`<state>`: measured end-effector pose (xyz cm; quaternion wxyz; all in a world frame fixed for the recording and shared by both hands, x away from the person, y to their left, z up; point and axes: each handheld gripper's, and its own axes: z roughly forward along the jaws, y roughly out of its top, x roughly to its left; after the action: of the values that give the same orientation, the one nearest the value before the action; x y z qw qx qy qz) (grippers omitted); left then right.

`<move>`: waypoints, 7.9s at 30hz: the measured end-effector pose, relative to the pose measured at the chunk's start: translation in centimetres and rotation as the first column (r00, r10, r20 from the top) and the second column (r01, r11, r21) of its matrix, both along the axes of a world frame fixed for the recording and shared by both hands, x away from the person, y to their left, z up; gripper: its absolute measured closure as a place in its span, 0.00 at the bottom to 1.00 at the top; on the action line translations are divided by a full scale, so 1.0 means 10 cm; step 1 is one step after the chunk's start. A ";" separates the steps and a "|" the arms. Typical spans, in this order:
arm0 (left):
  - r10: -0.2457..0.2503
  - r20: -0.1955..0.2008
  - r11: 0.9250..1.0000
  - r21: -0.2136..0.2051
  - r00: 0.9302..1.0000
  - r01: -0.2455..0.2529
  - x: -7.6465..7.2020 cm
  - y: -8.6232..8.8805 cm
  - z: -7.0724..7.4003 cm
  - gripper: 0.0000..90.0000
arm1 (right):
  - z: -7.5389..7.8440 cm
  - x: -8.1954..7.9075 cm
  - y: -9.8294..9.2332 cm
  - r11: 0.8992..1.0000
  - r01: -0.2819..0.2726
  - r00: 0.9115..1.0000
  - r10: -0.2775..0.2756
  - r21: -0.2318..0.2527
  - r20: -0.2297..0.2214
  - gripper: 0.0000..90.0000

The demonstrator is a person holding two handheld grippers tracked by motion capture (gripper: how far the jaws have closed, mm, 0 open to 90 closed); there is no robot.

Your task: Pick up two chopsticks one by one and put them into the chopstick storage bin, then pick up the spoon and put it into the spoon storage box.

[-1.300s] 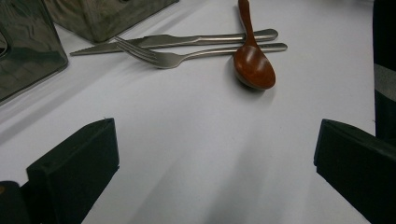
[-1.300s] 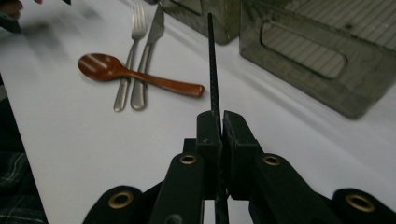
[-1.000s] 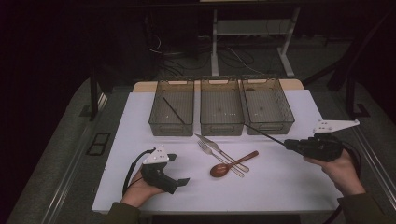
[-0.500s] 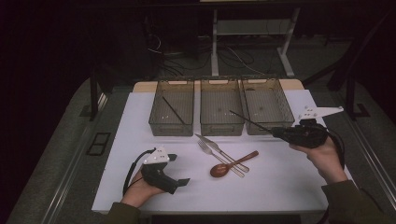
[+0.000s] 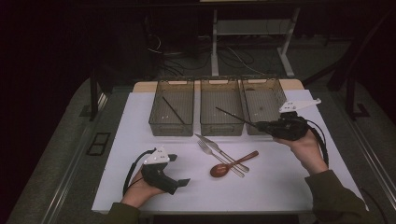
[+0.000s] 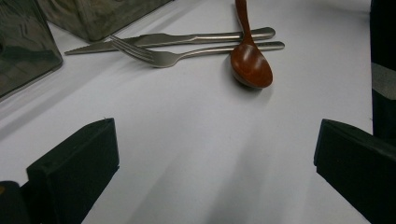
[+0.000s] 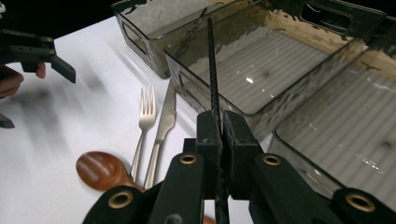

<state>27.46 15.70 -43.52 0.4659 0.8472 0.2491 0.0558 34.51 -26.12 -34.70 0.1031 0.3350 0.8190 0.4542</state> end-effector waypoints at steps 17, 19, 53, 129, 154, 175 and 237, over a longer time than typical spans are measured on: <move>-0.004 -0.010 1.000 -0.008 1.000 0.004 0.01 -0.01 -0.02 0.00 | 0.07 0.36 0.67 1.000 -0.017 1.000 0.017 -0.025 0.009 0.94; -0.006 -0.011 1.000 -0.003 1.000 0.006 0.01 -0.01 -0.02 0.00 | 0.05 0.42 0.77 0.999 -0.016 1.000 0.016 -0.034 -0.004 0.94; -0.017 -0.006 1.000 -0.019 1.000 0.017 0.01 -0.03 0.00 0.00 | -0.05 1.21 2.16 0.989 0.031 0.996 -0.043 -0.146 -0.081 0.94; -0.007 -0.004 1.000 -0.005 1.000 0.007 0.00 -0.02 -0.01 0.00 | -0.22 0.24 0.78 0.993 -0.104 0.995 0.104 0.054 0.000 0.24; 0.003 -0.001 1.000 -0.004 1.000 -0.003 -0.01 -0.01 0.00 0.00 | -0.54 -0.32 -0.19 0.998 0.022 1.000 -0.022 0.055 -0.008 0.21; 0.004 0.004 1.000 0.006 1.000 -0.004 -0.01 -0.01 0.01 0.00 | -0.85 -0.71 -0.53 0.992 0.115 0.993 -0.116 0.044 0.036 0.15; 0.034 0.012 0.999 -0.014 0.999 -0.033 0.06 -0.10 0.01 0.05 | -0.92 -0.11 0.29 0.997 -0.071 0.992 0.066 -0.041 -0.107 0.97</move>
<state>28.06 14.69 -43.43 0.4724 0.8392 0.2609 0.0669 33.37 -23.23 -43.89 0.0517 0.3278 0.8443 0.4206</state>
